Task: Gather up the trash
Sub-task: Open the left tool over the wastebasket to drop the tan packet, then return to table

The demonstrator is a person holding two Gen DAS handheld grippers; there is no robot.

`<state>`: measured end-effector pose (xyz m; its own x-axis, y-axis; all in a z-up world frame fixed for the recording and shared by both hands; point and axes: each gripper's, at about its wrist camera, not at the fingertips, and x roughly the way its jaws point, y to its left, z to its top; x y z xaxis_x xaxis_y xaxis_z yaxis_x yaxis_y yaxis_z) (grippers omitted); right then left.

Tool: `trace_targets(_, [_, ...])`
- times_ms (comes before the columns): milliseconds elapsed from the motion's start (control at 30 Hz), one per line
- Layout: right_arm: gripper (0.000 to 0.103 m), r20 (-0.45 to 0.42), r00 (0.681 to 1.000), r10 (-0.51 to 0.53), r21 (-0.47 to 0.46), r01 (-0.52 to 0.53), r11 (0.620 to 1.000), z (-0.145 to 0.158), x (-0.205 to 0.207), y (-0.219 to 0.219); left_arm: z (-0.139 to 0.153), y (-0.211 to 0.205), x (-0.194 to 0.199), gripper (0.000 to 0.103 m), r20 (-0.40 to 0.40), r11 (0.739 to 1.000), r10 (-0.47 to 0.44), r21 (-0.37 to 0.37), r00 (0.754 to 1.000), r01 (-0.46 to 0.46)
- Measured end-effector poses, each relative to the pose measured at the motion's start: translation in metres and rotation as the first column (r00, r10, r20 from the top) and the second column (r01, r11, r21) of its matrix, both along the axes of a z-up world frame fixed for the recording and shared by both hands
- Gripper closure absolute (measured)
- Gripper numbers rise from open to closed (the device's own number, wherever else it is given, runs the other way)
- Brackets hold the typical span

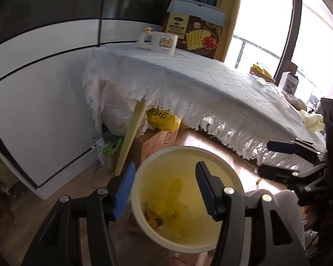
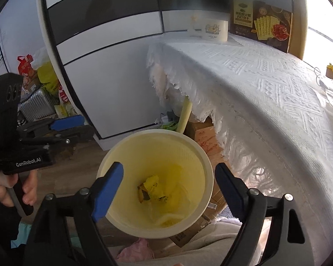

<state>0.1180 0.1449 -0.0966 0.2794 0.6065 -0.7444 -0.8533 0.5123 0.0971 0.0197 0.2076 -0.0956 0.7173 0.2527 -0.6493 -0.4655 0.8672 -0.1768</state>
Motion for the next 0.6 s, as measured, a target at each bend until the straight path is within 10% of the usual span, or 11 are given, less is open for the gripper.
trace_targets(600, [0.019, 0.123, 0.975, -0.183, 0.050, 0.178, 0.983, 0.056, 0.024, -0.082, 0.024, -0.040, 0.054, 0.046, 0.061, 0.989, -0.145, 0.040, 0.988, 0.143])
